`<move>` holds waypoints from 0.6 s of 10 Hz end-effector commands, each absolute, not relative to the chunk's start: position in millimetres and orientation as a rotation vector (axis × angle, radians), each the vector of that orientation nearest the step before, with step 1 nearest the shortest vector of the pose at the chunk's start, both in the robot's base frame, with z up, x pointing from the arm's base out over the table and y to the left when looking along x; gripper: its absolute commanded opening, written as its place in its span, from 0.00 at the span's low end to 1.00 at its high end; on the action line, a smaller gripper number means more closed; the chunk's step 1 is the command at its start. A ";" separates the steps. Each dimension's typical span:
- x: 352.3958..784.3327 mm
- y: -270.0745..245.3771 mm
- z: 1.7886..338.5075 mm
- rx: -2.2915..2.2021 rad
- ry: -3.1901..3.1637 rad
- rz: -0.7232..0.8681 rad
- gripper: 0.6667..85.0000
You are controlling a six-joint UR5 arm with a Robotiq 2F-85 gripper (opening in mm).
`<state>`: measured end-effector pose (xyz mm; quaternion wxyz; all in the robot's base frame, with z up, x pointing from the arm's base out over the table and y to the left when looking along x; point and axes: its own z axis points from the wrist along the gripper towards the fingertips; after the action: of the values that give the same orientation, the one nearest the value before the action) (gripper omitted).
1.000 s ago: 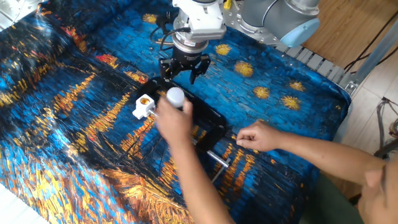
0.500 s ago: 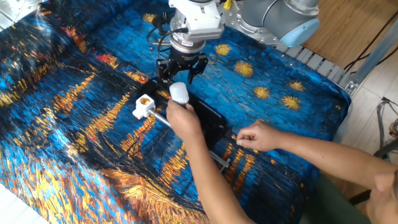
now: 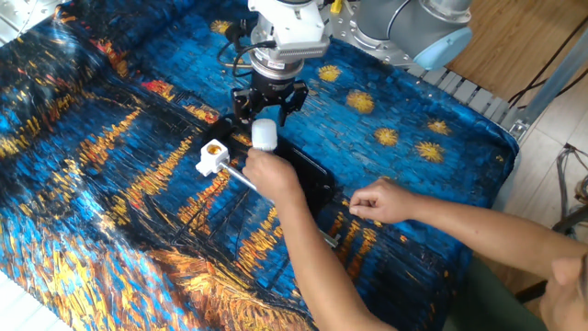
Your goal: Install the light bulb by rotating it
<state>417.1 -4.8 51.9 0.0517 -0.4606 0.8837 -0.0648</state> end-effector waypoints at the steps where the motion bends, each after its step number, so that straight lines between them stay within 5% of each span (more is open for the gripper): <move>1: 418.0 4.9 50.5 -1.352 2.697 -0.155 0.72; 4: 420.3 14.2 47.5 -1.306 2.700 -0.113 0.70; 5: 424.3 13.6 49.3 -1.276 2.700 -0.127 0.53; 6: 423.9 13.8 50.6 -1.258 2.710 -0.126 0.49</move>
<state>420.0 8.6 48.3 0.0651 -0.4384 0.8951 -0.0486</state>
